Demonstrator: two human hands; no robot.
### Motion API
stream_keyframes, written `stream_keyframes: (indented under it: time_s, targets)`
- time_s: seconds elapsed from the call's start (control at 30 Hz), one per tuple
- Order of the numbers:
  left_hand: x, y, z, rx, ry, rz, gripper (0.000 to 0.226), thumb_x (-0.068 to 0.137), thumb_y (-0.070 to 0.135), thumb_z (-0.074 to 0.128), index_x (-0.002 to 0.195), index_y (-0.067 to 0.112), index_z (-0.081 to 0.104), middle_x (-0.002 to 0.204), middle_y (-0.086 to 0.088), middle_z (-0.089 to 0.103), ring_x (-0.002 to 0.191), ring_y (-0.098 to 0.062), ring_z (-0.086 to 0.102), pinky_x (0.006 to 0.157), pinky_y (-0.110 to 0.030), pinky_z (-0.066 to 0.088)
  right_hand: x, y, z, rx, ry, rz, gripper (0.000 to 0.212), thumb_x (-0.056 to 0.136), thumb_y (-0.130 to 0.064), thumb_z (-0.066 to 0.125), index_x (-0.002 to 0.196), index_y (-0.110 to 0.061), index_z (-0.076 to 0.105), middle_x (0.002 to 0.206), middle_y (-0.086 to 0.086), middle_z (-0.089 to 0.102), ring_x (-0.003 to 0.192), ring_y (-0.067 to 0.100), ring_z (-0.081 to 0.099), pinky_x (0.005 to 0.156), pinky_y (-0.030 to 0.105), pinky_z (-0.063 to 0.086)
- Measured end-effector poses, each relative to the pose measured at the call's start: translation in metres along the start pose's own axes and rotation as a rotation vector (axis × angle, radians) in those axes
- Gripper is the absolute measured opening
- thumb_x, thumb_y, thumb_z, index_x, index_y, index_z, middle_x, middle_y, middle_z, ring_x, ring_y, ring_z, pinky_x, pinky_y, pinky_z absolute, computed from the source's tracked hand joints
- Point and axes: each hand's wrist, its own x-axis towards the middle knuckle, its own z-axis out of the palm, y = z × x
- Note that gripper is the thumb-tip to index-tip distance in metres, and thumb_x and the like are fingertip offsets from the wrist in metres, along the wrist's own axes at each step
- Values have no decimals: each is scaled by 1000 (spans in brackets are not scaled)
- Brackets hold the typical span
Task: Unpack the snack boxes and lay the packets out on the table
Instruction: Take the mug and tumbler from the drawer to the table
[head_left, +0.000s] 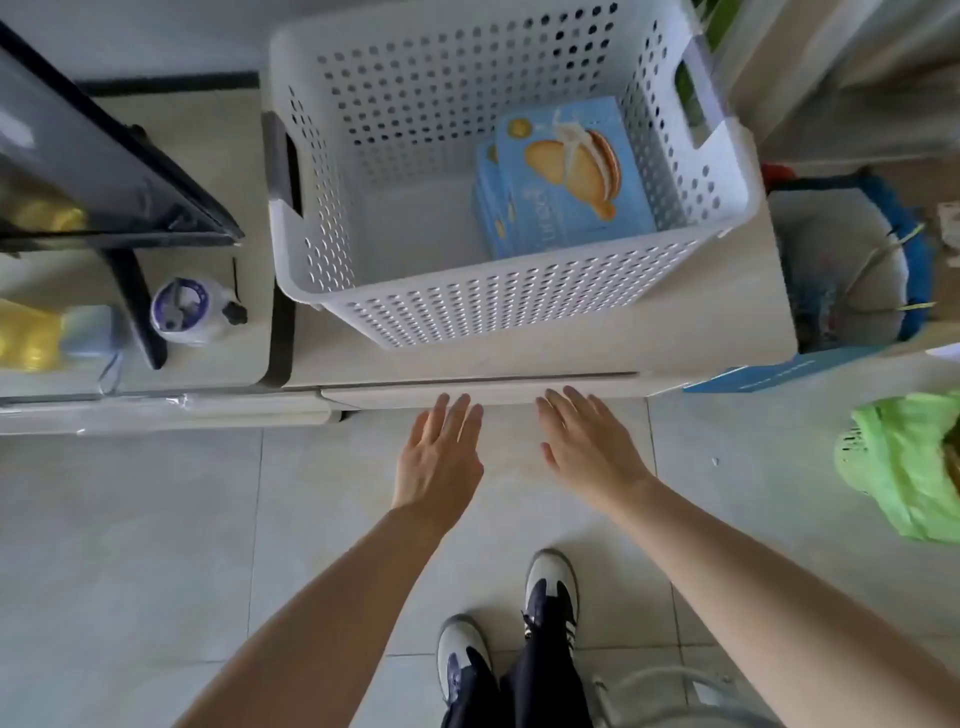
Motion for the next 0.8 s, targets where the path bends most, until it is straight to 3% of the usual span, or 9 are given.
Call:
stream_keyframes:
  time_s: [0.17, 0.37, 0.57, 0.63, 0.8]
  targets:
    - [13, -8, 26, 20, -18, -42, 71, 72, 14, 74, 138, 6, 51, 145, -13, 49, 134, -34, 46, 105, -46, 45, 16, 2, 21, -31, -22, 8, 67, 78, -24, 75, 137, -1, 53, 139, 16, 56, 127, 33, 54, 101, 46, 47]
    - [21, -11, 42, 4, -6, -55, 79, 71, 9, 70, 145, 9, 42, 152, -12, 38, 142, -33, 34, 112, -50, 36, 31, 4, 36, -23, -69, 44, 65, 78, -9, 67, 139, 4, 47, 140, 22, 50, 127, 40, 52, 104, 50, 45]
    - [22, -2, 42, -6, -34, -107, 90, 73, 11, 62, 153, 16, 22, 156, -9, 28, 145, -32, 23, 118, -50, 24, 25, -6, 38, -57, -129, 53, 87, 70, -12, 73, 146, 5, 35, 148, 28, 37, 132, 48, 41, 107, 53, 40]
    - [28, -1, 40, 32, -21, -98, 88, 70, 10, 63, 151, 13, 28, 149, -11, 38, 136, -36, 33, 114, -51, 29, 23, -13, 35, -96, -181, 68, 96, 68, -15, 76, 147, 7, 28, 151, 30, 31, 135, 50, 35, 111, 55, 34]
    - [30, -6, 42, 76, 54, -49, 72, 66, 5, 60, 137, 11, 50, 125, -15, 53, 111, -38, 48, 106, -49, 38, 12, -16, 31, -109, -216, 48, 98, 61, -8, 80, 146, 6, 33, 148, 30, 34, 134, 49, 36, 110, 63, 27]
